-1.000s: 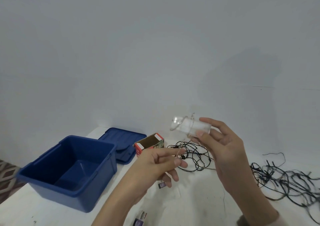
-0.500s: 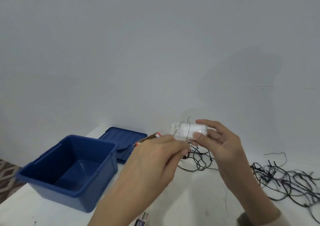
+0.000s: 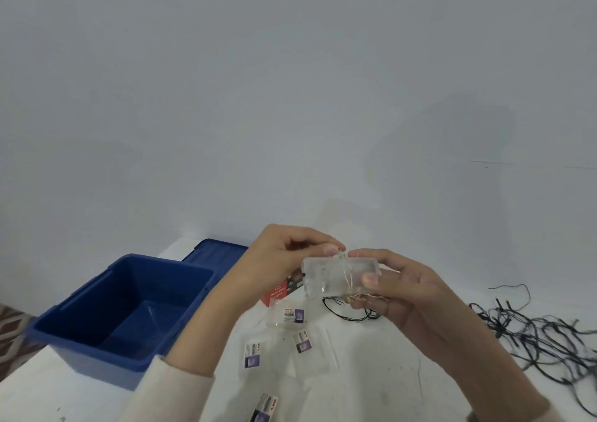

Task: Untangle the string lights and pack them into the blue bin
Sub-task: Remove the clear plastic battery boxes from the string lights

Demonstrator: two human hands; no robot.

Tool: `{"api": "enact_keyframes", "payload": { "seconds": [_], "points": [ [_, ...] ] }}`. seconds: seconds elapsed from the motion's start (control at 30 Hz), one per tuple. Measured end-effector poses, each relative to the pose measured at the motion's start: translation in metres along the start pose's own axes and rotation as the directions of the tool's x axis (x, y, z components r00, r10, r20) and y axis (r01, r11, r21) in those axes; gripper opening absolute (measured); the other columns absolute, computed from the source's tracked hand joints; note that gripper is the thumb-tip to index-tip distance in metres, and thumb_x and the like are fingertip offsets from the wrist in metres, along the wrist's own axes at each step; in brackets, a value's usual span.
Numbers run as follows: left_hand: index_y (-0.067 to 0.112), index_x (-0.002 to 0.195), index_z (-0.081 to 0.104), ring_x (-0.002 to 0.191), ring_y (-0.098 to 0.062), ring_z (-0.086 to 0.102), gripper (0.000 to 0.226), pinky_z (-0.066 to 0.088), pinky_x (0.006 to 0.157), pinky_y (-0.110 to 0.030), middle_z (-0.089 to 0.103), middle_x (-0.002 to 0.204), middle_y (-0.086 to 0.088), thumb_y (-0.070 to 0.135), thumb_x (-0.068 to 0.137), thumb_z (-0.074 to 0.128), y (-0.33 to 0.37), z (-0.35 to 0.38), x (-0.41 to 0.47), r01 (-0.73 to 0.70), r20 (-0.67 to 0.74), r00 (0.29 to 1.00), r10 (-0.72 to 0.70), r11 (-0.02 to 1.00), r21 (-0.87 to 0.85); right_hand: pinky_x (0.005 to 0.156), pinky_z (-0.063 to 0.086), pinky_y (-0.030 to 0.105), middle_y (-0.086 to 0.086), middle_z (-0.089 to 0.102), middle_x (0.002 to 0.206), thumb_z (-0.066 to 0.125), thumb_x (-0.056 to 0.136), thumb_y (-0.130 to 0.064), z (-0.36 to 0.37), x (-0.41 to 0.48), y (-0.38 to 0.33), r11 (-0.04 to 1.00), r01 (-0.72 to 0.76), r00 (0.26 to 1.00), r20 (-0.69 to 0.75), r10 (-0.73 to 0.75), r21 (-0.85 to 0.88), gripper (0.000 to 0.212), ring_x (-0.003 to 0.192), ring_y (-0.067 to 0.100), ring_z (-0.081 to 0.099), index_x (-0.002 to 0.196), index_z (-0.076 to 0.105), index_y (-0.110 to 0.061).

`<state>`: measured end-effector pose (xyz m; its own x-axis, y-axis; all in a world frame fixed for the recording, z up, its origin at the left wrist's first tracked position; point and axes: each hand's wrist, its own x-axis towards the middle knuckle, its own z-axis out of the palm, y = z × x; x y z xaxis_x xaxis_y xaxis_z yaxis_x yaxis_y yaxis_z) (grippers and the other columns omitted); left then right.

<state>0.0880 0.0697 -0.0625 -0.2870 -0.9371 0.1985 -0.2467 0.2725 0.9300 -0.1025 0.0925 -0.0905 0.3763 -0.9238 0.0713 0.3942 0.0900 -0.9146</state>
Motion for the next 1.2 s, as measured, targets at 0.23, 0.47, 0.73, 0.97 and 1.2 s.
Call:
{"api": "enact_keyframes", "payload": {
  "seconds": [0.23, 0.47, 0.73, 0.97, 1.2],
  "points": [
    [0.011, 0.089, 0.074, 0.055, -0.009, 0.06, 0.018, 0.05, 0.057, -0.02, 0.07, 0.068, -0.002, 0.005, 0.088, 0.057, -0.023, 0.032, -0.022, 0.144, 0.053, 0.989, -0.135, 0.956, -0.254, 0.064, 0.056, 0.022, 0.014, 0.072, 0.087, 0.067, 0.068, -0.01, 0.005, 0.006, 0.005, 0.982, 0.123, 0.975, -0.2, -0.093, 0.143, 0.037, 0.074, 0.019, 0.07, 0.103, 0.062, 0.001],
    [0.018, 0.12, 0.063, 0.056, -0.008, 0.064, 0.028, 0.051, 0.055, -0.02, 0.072, 0.076, 0.01, 0.013, 0.094, 0.052, -0.021, 0.048, -0.04, 0.13, -0.021, 0.991, -0.129, 0.977, 0.169, 0.08, 0.057, 0.028, 0.014, 0.074, 0.082, 0.06, 0.082, 0.001, 0.005, 0.005, 0.009, 0.976, 0.193, 0.906, -0.363, -0.216, -0.1, 0.022, 0.076, 0.021, 0.071, 0.103, 0.064, -0.007],
    [0.029, 0.064, 0.063, 0.05, -0.005, 0.053, 0.031, 0.045, 0.04, -0.022, 0.057, 0.054, 0.014, 0.034, 0.084, 0.04, -0.006, 0.041, -0.043, -0.324, 0.11, 0.897, 0.427, 0.467, 0.823, 0.066, 0.054, 0.021, 0.011, 0.074, 0.073, 0.064, 0.081, 0.002, 0.007, 0.002, 0.011, 0.948, 0.152, 0.924, -0.3, -0.237, -0.28, 0.022, 0.062, 0.017, 0.066, 0.097, 0.067, -0.013],
    [0.019, 0.086, 0.071, 0.069, -0.006, 0.049, 0.038, 0.042, 0.058, -0.018, 0.058, 0.078, 0.006, 0.038, 0.089, 0.038, 0.003, 0.018, -0.019, -0.428, 0.219, 0.88, 0.422, 0.504, 0.75, 0.063, 0.053, 0.023, 0.019, 0.072, 0.079, 0.067, 0.063, -0.013, 0.002, 0.0, 0.014, 0.958, 0.051, 0.973, -0.202, -0.111, -0.283, 0.033, 0.068, 0.024, 0.067, 0.096, 0.069, -0.009],
    [0.022, 0.085, 0.076, 0.074, -0.009, 0.058, 0.01, 0.043, 0.065, -0.012, 0.065, 0.081, 0.005, 0.02, 0.085, 0.066, 0.002, 0.006, -0.007, -0.309, 0.097, 0.948, 0.302, 0.814, 0.492, 0.064, 0.055, 0.025, 0.021, 0.07, 0.081, 0.069, 0.064, -0.007, -0.008, -0.006, 0.012, 0.984, -0.002, 0.996, -0.086, -0.014, -0.181, 0.034, 0.071, 0.026, 0.066, 0.098, 0.069, -0.001]
  ]
}}
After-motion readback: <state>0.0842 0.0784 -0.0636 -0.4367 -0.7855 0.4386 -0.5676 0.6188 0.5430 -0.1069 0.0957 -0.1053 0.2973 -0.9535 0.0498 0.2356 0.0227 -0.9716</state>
